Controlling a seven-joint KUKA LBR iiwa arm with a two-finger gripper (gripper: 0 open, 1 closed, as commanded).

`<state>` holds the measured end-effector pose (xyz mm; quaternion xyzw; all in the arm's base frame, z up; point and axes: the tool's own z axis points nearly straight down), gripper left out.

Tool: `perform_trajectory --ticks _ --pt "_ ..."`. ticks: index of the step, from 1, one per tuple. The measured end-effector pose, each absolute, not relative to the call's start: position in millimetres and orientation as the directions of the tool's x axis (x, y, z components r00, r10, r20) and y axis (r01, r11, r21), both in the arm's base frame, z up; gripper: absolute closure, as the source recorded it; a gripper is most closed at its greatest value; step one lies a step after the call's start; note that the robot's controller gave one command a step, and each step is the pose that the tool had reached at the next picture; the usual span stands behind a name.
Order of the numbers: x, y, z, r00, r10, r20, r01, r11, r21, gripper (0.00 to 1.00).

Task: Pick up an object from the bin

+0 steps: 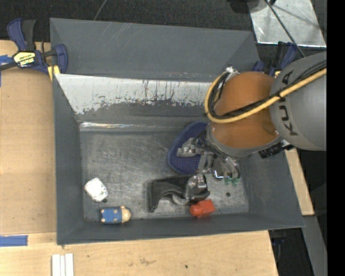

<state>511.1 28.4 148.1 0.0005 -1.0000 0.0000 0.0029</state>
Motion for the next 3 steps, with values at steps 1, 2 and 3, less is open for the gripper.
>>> perform_trajectory --ticks 1,2,3 --pt "517.4 23 119 -0.993 0.122 -0.008 0.122 0.993 0.002 0.0" --pt "497.6 47 122 -0.978 0.209 0.002 0.209 0.978 0.0 0.0" --pt "502.4 50 77 -0.961 0.275 -0.012 0.275 0.961 0.008 0.0"
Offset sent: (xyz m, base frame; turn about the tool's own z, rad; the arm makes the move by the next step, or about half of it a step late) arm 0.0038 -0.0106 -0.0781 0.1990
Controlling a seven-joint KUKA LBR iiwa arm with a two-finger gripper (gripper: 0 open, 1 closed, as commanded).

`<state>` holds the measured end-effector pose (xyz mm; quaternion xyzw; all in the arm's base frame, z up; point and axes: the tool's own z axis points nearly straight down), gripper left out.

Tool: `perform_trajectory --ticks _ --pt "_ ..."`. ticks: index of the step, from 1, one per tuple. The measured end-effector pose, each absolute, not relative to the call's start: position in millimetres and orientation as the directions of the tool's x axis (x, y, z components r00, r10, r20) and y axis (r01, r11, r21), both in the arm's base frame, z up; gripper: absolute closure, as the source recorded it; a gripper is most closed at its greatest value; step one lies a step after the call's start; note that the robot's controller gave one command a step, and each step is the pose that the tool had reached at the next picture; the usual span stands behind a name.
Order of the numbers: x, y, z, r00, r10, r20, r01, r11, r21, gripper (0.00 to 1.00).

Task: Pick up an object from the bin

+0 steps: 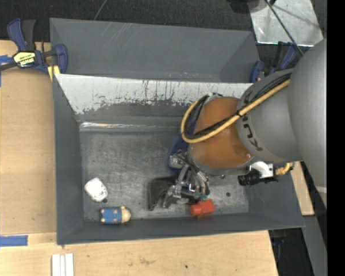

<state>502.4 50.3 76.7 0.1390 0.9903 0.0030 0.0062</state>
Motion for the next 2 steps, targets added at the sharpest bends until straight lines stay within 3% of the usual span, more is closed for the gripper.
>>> perform_trajectory --ticks 1,2 --pt "504.6 52 78 -0.961 0.275 -0.02 0.275 0.961 0.012 1.0" --pt "494.8 45 205 -0.976 0.218 -0.005 0.218 0.976 0.001 1.0"
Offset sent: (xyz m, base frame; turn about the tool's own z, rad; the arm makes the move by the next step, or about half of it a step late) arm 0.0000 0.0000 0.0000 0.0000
